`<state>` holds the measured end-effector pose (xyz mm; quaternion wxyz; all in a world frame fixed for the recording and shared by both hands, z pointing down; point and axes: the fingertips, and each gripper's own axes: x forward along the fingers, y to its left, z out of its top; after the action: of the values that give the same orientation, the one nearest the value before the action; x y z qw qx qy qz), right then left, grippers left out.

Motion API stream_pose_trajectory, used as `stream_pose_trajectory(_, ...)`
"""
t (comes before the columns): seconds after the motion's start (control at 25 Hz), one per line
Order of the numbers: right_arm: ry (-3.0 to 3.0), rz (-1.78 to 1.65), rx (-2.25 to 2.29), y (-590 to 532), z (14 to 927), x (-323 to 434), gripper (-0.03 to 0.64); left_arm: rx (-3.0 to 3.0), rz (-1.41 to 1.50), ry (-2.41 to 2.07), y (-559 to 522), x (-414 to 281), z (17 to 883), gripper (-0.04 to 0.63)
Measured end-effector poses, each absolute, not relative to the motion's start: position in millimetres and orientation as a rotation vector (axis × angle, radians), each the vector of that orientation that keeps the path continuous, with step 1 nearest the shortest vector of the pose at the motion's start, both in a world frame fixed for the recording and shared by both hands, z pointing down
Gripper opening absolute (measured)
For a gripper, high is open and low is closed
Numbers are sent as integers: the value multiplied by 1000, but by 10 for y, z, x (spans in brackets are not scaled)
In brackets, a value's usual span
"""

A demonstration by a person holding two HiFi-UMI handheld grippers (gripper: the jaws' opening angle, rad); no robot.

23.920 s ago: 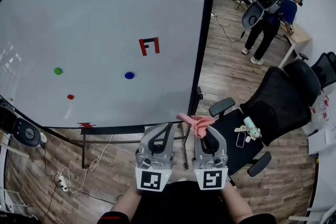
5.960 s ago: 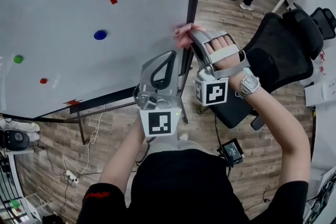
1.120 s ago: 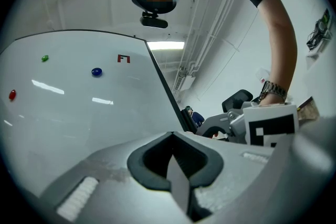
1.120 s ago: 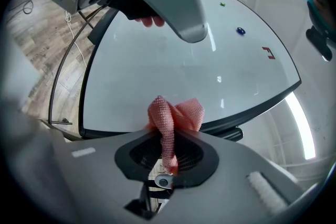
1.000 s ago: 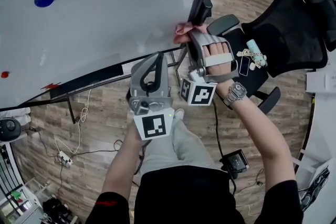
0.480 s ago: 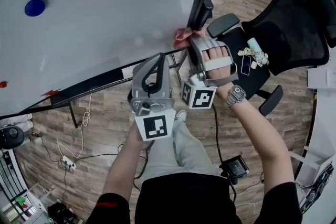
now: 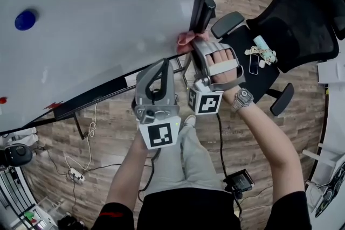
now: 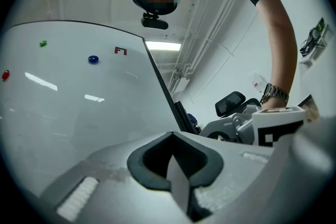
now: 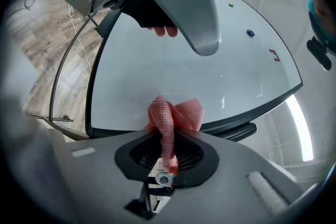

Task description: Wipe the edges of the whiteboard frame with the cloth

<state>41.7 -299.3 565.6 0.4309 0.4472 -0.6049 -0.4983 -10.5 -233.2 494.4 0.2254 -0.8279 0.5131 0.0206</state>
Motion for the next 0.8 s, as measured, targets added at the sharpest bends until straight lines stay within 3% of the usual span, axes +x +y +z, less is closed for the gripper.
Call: stream_pose_trajectory(0.8,-1451,-1231,1128,-3034,5935,459,54,-2343,79,1372,-2384,-72,5178,-3)
